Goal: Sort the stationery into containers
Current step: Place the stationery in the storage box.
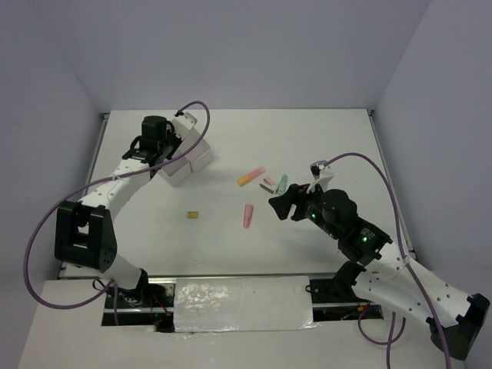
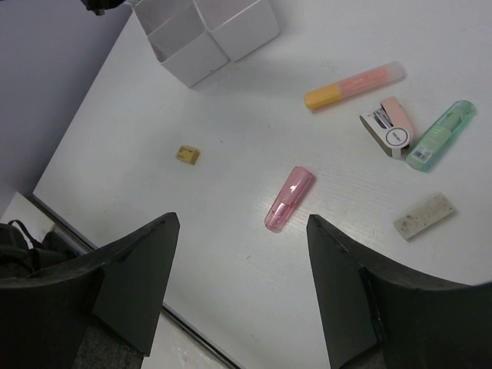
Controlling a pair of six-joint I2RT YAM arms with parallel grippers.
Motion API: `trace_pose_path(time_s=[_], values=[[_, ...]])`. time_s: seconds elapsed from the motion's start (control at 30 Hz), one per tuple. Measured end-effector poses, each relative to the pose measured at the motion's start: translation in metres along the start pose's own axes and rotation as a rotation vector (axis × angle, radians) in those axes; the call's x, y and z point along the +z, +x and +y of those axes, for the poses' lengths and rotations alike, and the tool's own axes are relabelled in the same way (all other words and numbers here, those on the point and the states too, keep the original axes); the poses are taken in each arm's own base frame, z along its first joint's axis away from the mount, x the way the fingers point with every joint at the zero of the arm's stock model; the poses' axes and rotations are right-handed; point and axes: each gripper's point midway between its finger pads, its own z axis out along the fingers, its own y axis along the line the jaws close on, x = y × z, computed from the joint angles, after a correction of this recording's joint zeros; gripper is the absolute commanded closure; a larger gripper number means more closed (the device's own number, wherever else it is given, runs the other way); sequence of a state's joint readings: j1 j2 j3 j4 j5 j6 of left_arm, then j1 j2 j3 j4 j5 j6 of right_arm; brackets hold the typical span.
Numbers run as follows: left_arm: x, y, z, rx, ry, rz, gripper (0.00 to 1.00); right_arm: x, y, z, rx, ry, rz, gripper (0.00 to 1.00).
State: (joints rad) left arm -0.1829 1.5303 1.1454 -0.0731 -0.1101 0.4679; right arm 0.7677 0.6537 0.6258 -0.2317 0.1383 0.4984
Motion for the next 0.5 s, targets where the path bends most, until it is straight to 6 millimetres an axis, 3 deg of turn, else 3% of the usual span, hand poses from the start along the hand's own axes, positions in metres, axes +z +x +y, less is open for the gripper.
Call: trace_pose_path(time_s=[0.2, 0.5], values=[[0.006, 0.021, -0.011, -0.001, 0.03, 0.042, 0.81, 0.004, 0.004, -0.002, -0.006, 0.01, 0.017, 0.25], [0.011, 0.029, -0.012, -0.006, 0.012, 0.044, 0.73, 0.004, 0.005, -0.003, -0.013, 0.012, 0.022, 0.24]])
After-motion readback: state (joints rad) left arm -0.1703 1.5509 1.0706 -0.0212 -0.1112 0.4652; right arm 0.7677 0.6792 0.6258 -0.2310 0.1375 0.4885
